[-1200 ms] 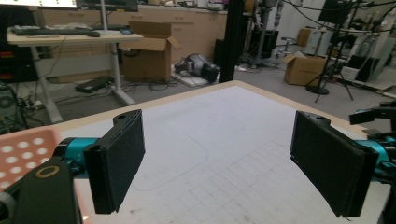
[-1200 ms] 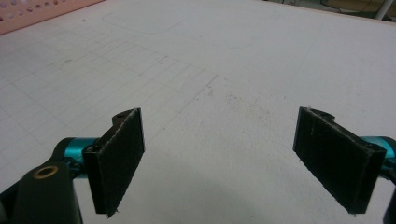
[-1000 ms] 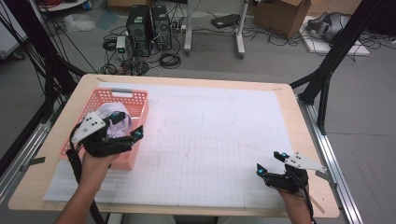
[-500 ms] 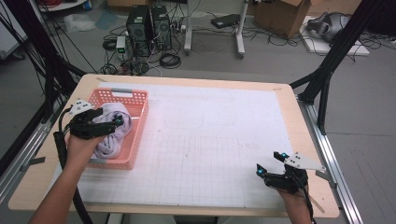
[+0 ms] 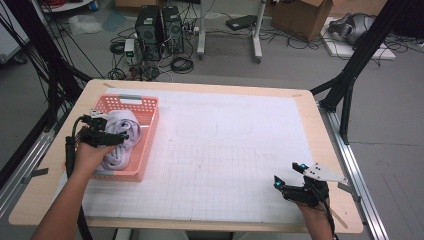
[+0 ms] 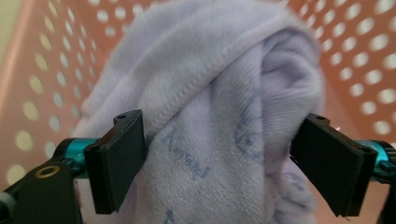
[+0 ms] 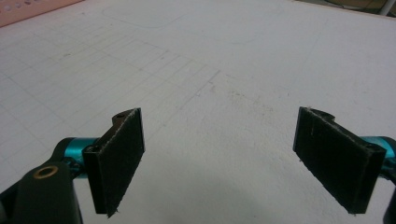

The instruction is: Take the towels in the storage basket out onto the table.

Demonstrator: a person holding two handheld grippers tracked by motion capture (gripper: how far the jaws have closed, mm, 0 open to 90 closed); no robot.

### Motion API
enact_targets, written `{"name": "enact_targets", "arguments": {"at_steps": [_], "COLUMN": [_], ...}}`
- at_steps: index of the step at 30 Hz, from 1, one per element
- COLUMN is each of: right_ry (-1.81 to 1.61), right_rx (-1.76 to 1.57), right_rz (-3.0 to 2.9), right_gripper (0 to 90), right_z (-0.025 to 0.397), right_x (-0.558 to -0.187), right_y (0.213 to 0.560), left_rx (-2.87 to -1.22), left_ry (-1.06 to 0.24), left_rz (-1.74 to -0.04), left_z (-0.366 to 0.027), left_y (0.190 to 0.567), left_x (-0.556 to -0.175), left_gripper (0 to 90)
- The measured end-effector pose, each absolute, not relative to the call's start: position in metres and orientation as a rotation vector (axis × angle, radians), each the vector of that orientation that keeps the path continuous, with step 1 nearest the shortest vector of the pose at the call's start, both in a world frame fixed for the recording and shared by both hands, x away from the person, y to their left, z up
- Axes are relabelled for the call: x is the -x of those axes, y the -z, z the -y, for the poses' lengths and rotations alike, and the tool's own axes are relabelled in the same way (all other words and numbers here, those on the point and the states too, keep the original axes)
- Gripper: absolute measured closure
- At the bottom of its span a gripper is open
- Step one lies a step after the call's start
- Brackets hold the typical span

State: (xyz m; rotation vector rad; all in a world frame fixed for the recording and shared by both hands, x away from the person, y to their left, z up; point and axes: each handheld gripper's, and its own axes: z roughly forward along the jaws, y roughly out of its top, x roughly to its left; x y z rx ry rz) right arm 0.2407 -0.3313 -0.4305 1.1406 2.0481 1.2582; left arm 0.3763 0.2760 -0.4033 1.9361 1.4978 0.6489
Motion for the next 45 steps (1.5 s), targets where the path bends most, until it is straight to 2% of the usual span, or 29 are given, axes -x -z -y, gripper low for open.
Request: {"name": "enact_targets", "arguments": {"at_steps": [10,15,17,22,27,31,36,45], "right_ry": [-1.259,-1.262,-1.272,-1.292,-1.282,-1.284,-1.273,-1.281], "right_rx": [-1.132,-1.136,-1.143,-1.142,-1.124,-1.130,-1.130,-1.130], "right_rz": [-2.050,-2.043,-2.041,-2.048,-2.054,-2.032,-2.044,-2.034], "right_gripper": [15.3,15.3,15.3,15.3,15.3,15.3,15.3,15.3], "right_z": [0.331,0.332,0.332,0.331,0.330,0.329,0.327,0.331], "right_x": [-0.241,-0.240,-0.240,-0.243,-0.248,-0.249,-0.248,-0.245], "right_y": [0.430,0.430,0.429,0.432,0.430,0.427,0.428,0.427], "left_rx": [-2.016,-2.034,-2.020,-1.997,-1.953,-1.882,-1.779,-1.551], "left_ry": [-0.492,-0.483,-0.478,-0.477,-0.463,-0.452,-0.473,-0.605], "left_rz": [-1.618,-1.640,-1.646,-1.640,-1.638,-1.641,-1.608,-1.381], "left_z": [-0.281,-0.278,-0.279,-0.279,-0.281,-0.286,-0.291,-0.293], "left_y": [0.419,0.423,0.422,0.419,0.414,0.409,0.400,0.373], "left_x": [-0.390,-0.394,-0.395,-0.392,-0.389,-0.387,-0.382,-0.356], "left_gripper": [8.3,6.7,13.1,36.7,47.2,50.8,51.3,51.1]}}
